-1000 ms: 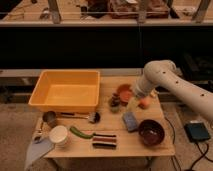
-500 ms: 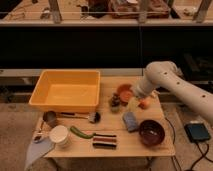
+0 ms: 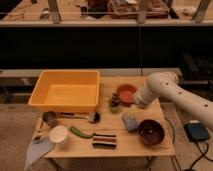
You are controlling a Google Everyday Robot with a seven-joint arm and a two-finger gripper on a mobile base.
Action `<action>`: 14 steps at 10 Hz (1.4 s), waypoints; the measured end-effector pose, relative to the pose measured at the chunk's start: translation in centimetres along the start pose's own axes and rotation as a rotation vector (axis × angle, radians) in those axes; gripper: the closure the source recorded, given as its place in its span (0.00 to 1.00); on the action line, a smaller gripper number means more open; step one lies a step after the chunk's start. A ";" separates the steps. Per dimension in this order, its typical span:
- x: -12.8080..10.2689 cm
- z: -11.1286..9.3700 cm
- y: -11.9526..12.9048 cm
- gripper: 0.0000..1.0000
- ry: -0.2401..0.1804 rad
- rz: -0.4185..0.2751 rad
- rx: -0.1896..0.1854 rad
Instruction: Place sponge in metal cup
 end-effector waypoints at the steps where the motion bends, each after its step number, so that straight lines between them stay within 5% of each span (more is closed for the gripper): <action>1: 0.0 1.5 0.5 0.20 0.023 -0.011 -0.007; 6: 3.4 7.8 1.3 0.20 0.063 0.076 -0.064; 14: 6.8 11.0 2.9 0.22 0.109 0.190 -0.072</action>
